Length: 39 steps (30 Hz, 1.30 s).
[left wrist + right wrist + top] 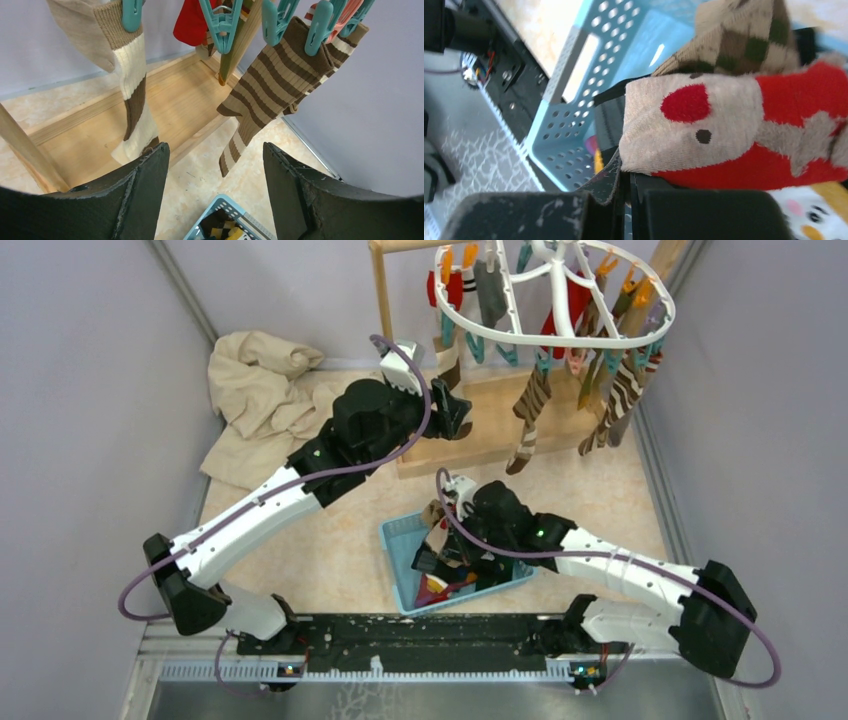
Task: Remove the socks clipped to the hanger
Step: Place the sock in the bin.
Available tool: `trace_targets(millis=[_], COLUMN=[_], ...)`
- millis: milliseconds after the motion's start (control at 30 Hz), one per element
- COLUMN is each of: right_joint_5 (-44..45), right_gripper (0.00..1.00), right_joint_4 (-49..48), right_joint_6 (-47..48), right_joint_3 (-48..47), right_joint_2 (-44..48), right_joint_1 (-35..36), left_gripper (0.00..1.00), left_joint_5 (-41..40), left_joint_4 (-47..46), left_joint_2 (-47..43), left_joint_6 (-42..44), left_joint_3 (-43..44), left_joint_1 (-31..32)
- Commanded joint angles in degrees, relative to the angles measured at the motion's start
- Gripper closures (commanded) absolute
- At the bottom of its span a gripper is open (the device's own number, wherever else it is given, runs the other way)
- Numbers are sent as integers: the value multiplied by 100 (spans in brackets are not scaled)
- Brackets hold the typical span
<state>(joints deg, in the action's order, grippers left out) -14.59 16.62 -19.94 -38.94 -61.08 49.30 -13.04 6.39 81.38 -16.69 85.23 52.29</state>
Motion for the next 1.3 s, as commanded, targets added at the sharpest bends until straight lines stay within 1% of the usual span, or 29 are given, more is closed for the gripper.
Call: trace_targets(millis=[0, 67, 200, 300, 333, 433, 467, 633, 800, 933, 1000, 1100, 1267], right_joint_5=[-70, -247, -431, -440, -413, -163, -40, 537, 882, 1128, 1205, 1434, 1545], right_gripper=[100, 100, 100, 100, 98, 78, 75, 65, 53, 53, 57, 60, 62], right_joint_4=[-373, -628, -1085, -1143, -1075, -780, -643, 372, 1095, 1318, 1259, 1030, 380], right_joint_6=[-190, -327, -565, -562, -548, -486, -467, -338, -185, -131, -130, -190, -245], right_joint_3=[95, 224, 434, 434, 390, 254, 198, -359, -980, -1139, -1077, -840, -325], right_joint_2=[-140, -215, -475, -801, -903, -847, -717, 69, 561, 360, 175, 26, -415], right_joint_1=[710, 897, 977, 978, 984, 983, 984, 984, 981, 984, 983, 979, 984], left_gripper=[25, 25, 25, 25, 24, 24, 24, 24, 24, 24, 24, 24, 23], left_joint_5=[-124, -155, -250, -325, -353, -392, -399, -455, -456, -436, -436, -462, -472], left_joint_4=[-173, -210, -259, -263, -253, -215, -209, -201, -194, -192, -174, -100, -66], left_joint_2=[-181, -215, -341, -428, -447, -486, -495, -538, -551, -542, -534, -549, -569], left_joint_6=[96, 96, 95, 108, 117, 148, 160, 192, 201, 203, 207, 226, 275], left_joint_3=[-116, -180, -322, -416, -430, -425, -423, -446, -438, -424, -408, -383, -372], left_joint_1=[-9, -9, -16, -17, -17, -26, -26, -43, -60, -61, -61, -66, -70])
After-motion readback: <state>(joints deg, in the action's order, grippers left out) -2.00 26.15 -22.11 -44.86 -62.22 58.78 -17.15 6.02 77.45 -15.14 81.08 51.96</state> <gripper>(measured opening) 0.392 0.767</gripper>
